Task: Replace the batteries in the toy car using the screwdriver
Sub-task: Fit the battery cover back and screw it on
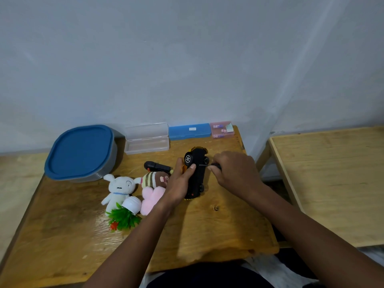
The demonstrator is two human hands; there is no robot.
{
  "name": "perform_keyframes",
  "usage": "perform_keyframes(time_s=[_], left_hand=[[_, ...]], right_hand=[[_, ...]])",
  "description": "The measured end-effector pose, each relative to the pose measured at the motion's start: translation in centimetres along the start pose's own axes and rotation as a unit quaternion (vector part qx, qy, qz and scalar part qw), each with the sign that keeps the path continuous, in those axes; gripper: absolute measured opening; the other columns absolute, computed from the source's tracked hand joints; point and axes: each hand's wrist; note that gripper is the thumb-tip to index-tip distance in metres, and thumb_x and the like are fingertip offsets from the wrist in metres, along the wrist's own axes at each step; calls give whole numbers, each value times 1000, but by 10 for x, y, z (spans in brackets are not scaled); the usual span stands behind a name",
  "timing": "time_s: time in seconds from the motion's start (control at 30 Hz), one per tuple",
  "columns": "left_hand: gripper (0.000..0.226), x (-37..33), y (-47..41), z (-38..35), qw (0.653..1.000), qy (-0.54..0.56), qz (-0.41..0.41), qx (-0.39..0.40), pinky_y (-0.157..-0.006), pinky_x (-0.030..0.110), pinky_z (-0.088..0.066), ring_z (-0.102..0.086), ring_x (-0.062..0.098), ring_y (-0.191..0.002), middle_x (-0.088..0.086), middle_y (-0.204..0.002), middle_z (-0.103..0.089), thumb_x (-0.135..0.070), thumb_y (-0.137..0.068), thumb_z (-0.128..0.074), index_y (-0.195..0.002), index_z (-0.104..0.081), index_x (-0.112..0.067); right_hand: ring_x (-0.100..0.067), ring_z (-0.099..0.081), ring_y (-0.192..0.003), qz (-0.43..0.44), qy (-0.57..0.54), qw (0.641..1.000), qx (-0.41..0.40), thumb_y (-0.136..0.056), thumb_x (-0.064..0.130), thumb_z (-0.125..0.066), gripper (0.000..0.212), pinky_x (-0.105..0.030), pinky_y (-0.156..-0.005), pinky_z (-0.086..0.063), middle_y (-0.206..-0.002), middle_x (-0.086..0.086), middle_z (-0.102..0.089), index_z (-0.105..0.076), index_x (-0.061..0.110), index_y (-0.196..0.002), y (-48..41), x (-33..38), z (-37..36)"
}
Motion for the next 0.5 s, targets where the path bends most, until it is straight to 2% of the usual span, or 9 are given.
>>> perform_keyframes(time_s=[0.07, 0.13, 0.23, 0.27, 0.3, 0.37, 0.43, 0.5], left_hand=[[21, 2, 0, -1, 1000, 4, -2, -1, -76, 36, -63, -70, 21, -102, 3, -113, -69, -32, -104, -51, -124, -49, -25], [19, 3, 0, -2, 1000, 1, -3, 5, -72, 30, -61, -70, 15, -99, 3, -111, -69, -30, -105, -50, -122, -49, -22], [22, 2, 2, -5, 1000, -15, -3, 25, -61, 7, -50, -65, -13, -81, -3, -106, -63, -24, -106, -46, -126, -46, -14], [23, 4, 2, -5, 999, -13, -1, 30, -59, 3, -47, -63, -18, -75, -4, -105, -62, -22, -107, -45, -127, -45, -11], [23, 5, 1, -6, 999, -11, 0, 32, -59, 3, -47, -63, -18, -74, -3, -106, -62, -22, -107, -44, -127, -45, -10], [21, 7, 0, -5, 999, -3, 0, 32, -60, 9, -51, -67, -8, -82, -2, -110, -64, -25, -107, -45, -126, -46, -17], [20, 11, -2, -4, 1000, 9, 11, 27, -65, 17, -55, -69, 6, -93, 1, -116, -65, -31, -106, -46, -126, -47, -25], [20, 14, -3, -5, 999, 20, 22, 24, -70, 25, -58, -69, 15, -99, 3, -119, -66, -34, -106, -47, -125, -48, -29]], right_hand=[[-12, -52, -54, -26, 10, 1000, 8, -99, 49, -45, 41, -30, -51, -45, -59, 8, -50, -51, 24, -67, -1, -2, -5], [-13, -49, -47, -73, -31, 997, 17, -100, 49, -43, 50, -33, -49, -46, -52, 5, -49, -53, 21, -60, -3, -6, -9], [-11, -46, -46, -100, -64, 993, 28, -100, 44, -45, 48, -30, -50, -39, -51, 5, -48, -49, 24, -56, -5, -7, -12], [-11, -48, -49, -98, -69, 992, 29, -98, 44, -48, 44, -30, -51, -40, -54, 5, -50, -50, 25, -59, -6, -6, -11], [-10, -51, -55, -90, -81, 992, 26, -95, 45, -53, 35, -31, -52, -43, -60, 6, -53, -53, 25, -66, -6, -6, -10], [-10, -53, -68, -71, -105, 991, 40, -85, 41, -64, 19, -34, -58, -50, -76, 8, -55, -50, 30, -81, -6, -6, -5], [-10, -53, -75, -52, -110, 991, 61, -80, 30, -71, 24, -38, -64, -55, -84, 9, -53, -48, 34, -85, -6, -7, -4], [-10, -55, -78, -39, -91, 994, 46, -82, 27, -74, 18, -36, -68, -55, -87, 8, -55, -58, 33, -87, -4, -6, -3]])
Point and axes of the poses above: each hand's wrist, its own y-axis away from the middle knuckle, its own z-axis out of the back of the hand, x = y × z
